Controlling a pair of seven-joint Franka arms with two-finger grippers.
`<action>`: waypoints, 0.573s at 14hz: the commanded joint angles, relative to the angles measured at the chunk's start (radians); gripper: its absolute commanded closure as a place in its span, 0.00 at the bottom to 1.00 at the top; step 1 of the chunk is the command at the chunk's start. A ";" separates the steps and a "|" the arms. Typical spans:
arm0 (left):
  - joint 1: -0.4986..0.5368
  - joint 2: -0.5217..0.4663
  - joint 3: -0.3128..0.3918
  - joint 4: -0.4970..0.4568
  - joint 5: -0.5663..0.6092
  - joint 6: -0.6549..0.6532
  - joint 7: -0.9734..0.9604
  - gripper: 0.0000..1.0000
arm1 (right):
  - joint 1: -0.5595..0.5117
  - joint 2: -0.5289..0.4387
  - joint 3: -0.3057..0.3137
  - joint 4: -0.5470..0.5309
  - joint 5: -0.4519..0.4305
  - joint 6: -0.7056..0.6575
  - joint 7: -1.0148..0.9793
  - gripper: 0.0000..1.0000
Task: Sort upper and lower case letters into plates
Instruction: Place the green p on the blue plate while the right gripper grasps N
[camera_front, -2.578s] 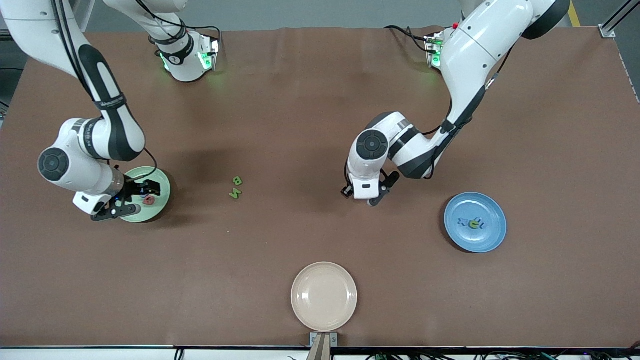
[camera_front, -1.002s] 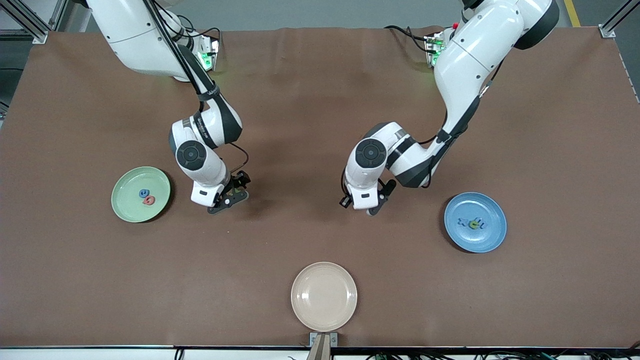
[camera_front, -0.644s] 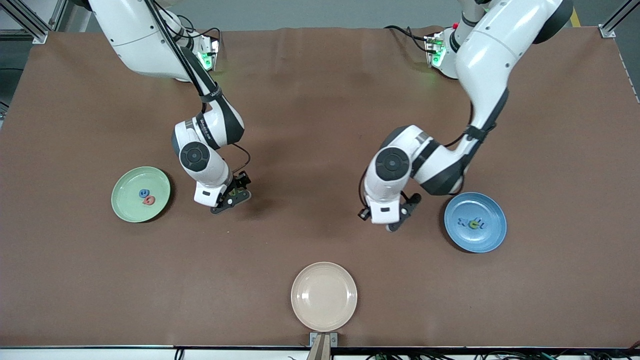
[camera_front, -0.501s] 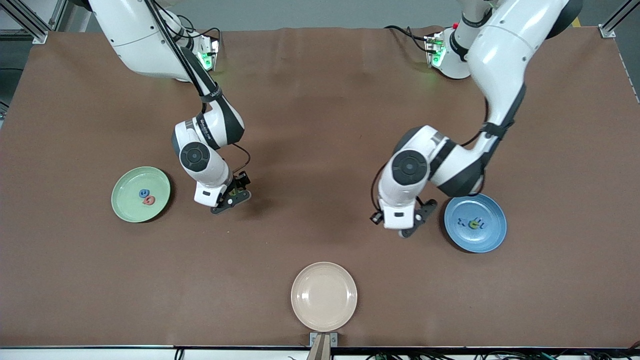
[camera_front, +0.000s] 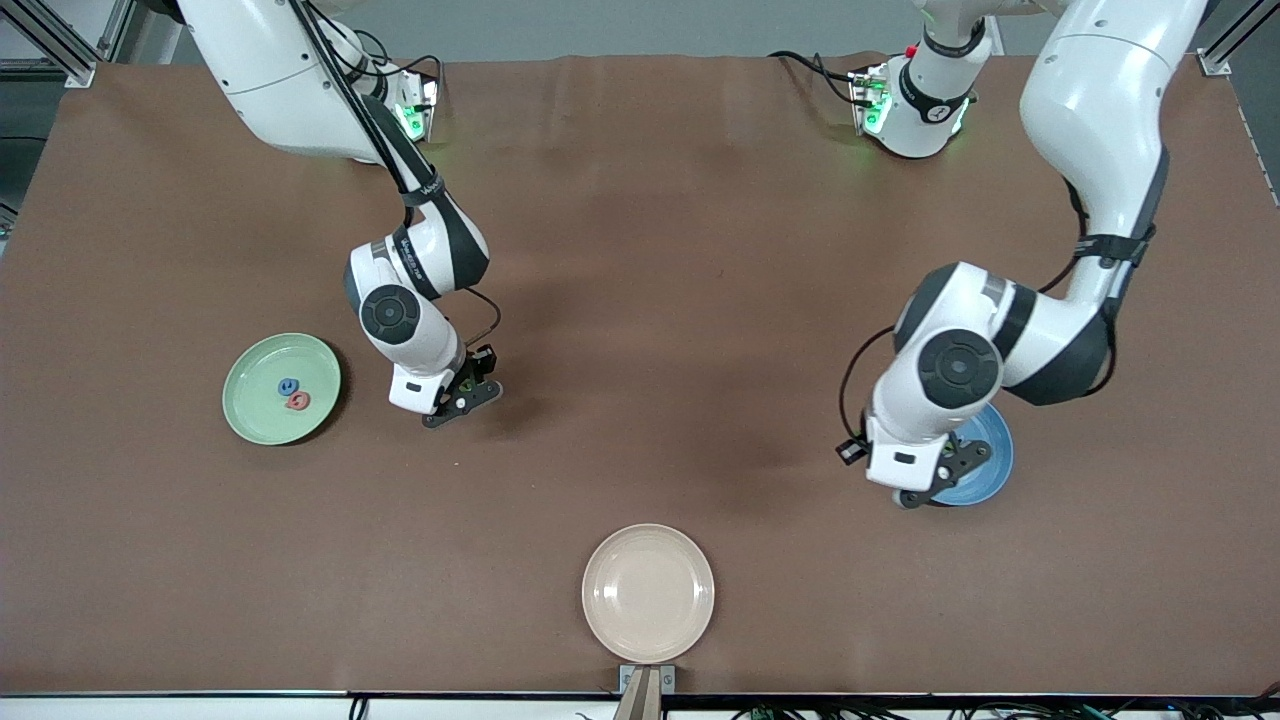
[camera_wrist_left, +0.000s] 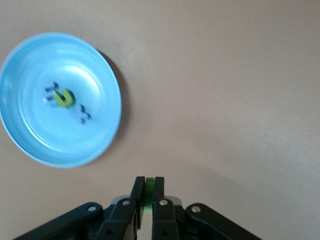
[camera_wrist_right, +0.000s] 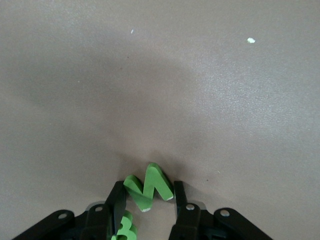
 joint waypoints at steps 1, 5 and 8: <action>0.063 -0.027 -0.006 -0.038 -0.008 -0.018 0.124 1.00 | -0.002 0.012 0.000 0.012 0.008 -0.003 -0.021 0.67; 0.155 -0.019 -0.006 -0.052 -0.005 -0.021 0.282 1.00 | 0.001 0.012 0.002 0.015 0.010 -0.003 -0.020 0.78; 0.215 0.002 -0.005 -0.059 0.001 -0.001 0.357 1.00 | -0.002 0.012 0.002 0.018 0.010 -0.003 -0.020 0.80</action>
